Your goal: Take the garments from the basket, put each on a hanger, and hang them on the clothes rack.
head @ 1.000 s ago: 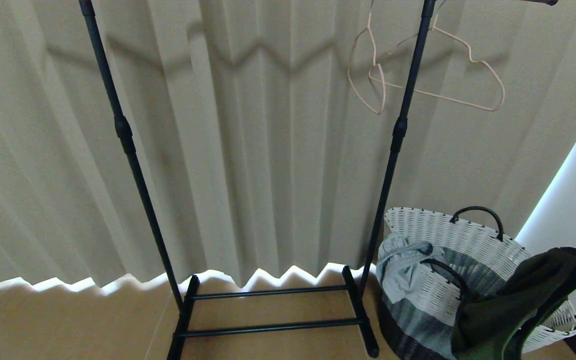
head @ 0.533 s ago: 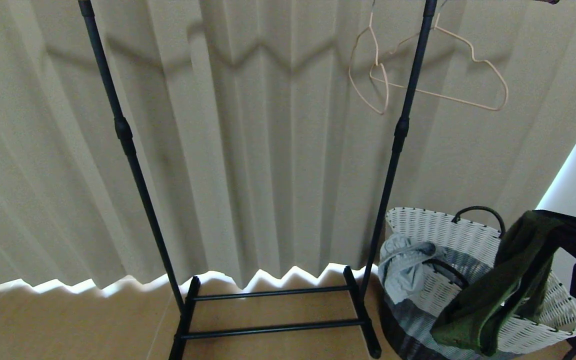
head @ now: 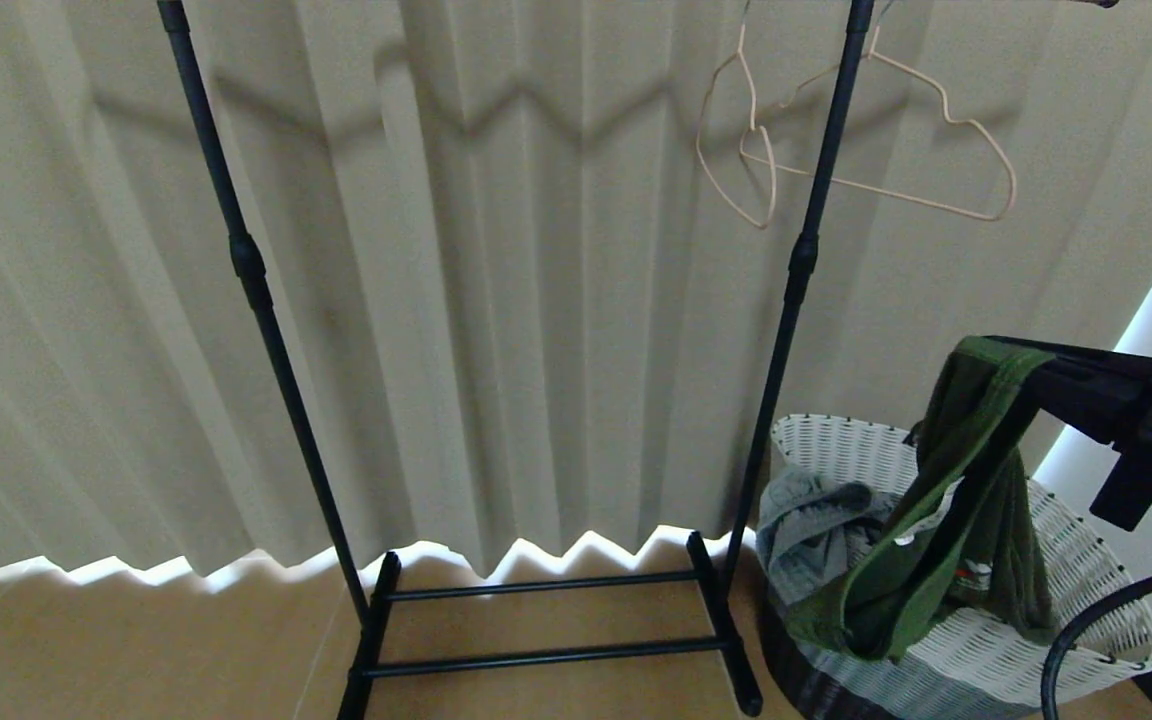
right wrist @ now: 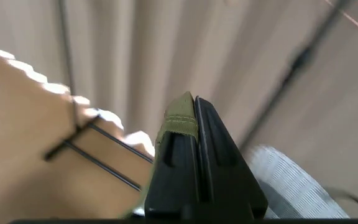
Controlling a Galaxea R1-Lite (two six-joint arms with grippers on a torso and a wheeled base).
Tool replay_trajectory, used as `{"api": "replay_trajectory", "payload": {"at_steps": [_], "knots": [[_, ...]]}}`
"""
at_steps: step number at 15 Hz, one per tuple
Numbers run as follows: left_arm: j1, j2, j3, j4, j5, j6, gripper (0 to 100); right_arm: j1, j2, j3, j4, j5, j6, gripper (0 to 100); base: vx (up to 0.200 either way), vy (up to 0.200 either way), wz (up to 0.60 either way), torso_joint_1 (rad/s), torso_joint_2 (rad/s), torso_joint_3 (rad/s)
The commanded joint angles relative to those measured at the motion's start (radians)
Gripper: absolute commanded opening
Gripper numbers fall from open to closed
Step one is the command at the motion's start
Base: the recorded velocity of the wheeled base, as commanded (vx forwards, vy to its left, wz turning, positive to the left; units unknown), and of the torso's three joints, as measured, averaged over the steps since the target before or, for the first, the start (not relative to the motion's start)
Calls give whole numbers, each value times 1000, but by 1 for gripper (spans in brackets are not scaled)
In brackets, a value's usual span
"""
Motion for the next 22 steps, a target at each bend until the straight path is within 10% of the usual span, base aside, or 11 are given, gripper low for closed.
{"api": "replay_trajectory", "payload": {"at_steps": [1, 11, 16, 22], "knots": [[-54, 455, -165, -178, -37, -6, 100, 34, 23, -45, 2, 19, 32, 0, 0, 0, 0, 0, 0, 0], [-824, 1219, -364, -547, 374, -126, 100, 156, 85, -172, 2, 45, 185, 0, 0, 0, 0, 0, 0, 0], [-1039, 1368, -376, -626, 458, -236, 100, 154, 118, -178, -3, 45, 185, 0, 0, 0, 0, 0, 0, 0], [-1074, 1606, -444, -827, 526, -267, 100, 157, 120, -175, 0, 45, 185, 0, 0, 0, 0, 0, 0, 0]]}}
